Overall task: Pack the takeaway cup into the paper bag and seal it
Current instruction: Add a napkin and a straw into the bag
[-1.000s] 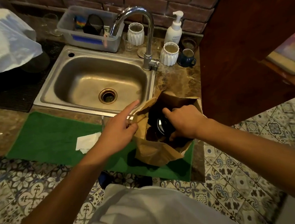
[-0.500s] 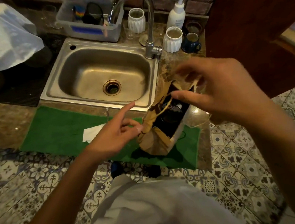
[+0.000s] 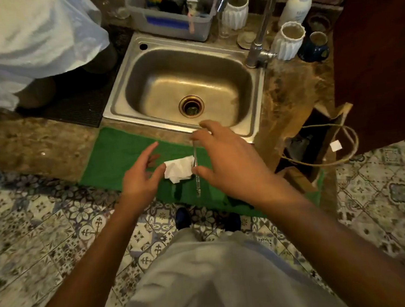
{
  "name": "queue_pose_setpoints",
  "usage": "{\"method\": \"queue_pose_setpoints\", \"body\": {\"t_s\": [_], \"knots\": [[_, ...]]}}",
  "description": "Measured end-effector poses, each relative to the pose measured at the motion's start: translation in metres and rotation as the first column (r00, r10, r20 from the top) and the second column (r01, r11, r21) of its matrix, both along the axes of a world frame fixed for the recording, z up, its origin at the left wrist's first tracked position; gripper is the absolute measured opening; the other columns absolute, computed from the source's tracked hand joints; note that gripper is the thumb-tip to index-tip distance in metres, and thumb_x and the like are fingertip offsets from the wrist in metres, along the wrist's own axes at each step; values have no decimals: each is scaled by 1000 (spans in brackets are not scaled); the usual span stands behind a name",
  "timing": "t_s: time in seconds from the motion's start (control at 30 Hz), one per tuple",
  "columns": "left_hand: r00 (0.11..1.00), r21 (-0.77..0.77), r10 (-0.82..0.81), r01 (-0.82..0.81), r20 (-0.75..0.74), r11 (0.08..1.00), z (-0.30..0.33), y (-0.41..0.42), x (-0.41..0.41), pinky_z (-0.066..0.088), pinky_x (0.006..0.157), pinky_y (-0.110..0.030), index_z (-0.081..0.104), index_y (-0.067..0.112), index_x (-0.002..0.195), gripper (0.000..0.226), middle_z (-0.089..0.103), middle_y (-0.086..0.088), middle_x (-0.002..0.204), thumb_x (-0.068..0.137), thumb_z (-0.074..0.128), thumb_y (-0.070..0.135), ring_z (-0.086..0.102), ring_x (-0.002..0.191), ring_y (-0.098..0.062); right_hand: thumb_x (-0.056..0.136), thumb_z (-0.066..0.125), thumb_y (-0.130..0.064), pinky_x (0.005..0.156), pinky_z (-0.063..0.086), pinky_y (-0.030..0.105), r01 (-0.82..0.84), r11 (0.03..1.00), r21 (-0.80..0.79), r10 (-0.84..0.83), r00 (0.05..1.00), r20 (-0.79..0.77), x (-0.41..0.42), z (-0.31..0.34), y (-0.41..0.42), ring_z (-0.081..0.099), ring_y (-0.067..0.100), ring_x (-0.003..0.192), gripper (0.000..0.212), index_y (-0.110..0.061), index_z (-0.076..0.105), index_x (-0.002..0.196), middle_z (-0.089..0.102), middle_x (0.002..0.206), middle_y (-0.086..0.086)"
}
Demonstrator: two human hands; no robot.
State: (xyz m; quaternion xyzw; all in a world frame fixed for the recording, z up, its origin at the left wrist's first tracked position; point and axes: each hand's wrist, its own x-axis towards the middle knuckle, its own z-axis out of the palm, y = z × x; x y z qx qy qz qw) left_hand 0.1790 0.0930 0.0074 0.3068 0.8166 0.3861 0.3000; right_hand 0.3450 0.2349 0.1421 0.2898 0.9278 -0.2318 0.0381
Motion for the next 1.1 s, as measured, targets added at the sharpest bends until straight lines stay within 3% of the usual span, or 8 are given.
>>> {"method": "queue_pose_setpoints", "body": {"t_s": [0.13,0.23,0.5,0.67,0.77,0.9,1.0,1.1], "knots": [[989,-35,-82,78,-125,996,-38,-4,-22,47,105,-45,45,28,150,56,63,-5,138,98,63,25,57,127,-25,91,69,-33,98,52,47,117,989,-92,-99,978,181,-30,-78,-16,55,31,126,58,-20,46,143,46,147,6],[983,-88,-135,124,-123,988,-59,1,-29,47,102,-42,41,29,152,56,64,-3,137,100,58,25,58,124,-26,94,65,-32,92,51,43,220,968,-121,-179,943,280,-38,-118,-19,59,31,120,56,-24,44,145,53,139,7],[969,-160,-224,206,-108,965,-82,22,-36,54,79,-40,36,29,153,61,64,3,121,97,61,31,62,93,-21,93,62,-31,78,52,41,454,880,-139,-364,834,414,-51,-174,-30,67,36,102,47,-19,42,135,67,116,12],[968,-254,-252,241,-12,937,-84,40,-38,54,86,-38,56,18,141,50,71,1,106,95,67,33,67,96,-22,95,56,-20,83,55,43,495,865,-87,-397,780,484,-61,-188,-31,67,36,103,36,-18,46,129,64,121,12],[946,-326,-324,309,8,893,-81,45,-37,55,82,-39,69,18,125,39,68,4,86,92,70,39,66,90,-21,96,57,-25,81,53,38,522,851,-52,-423,742,520,-65,-191,-27,67,33,105,32,-16,52,126,65,120,11],[932,-356,-362,332,-18,873,-79,45,-35,55,78,-37,73,19,107,21,62,1,96,93,68,35,65,88,-22,99,54,-30,71,45,33,536,844,-25,-448,729,518,-65,-194,-23,68,30,99,26,-15,56,119,68,112,10],[941,-288,-337,326,11,901,-74,43,-38,56,82,-38,70,15,104,18,70,-4,105,96,65,29,67,95,-23,99,52,-32,71,48,32,556,831,-29,-475,735,483,-62,-190,-21,65,29,89,23,-16,60,114,70,104,9],[962,-215,-263,274,80,937,-55,40,-43,55,79,-36,67,12,105,15,70,-1,98,98,63,25,67,94,-23,99,51,-32,66,47,31,598,799,-66,-539,760,363,-56,-179,-19,63,28,79,18,-18,56,110,69,91,6]]}}
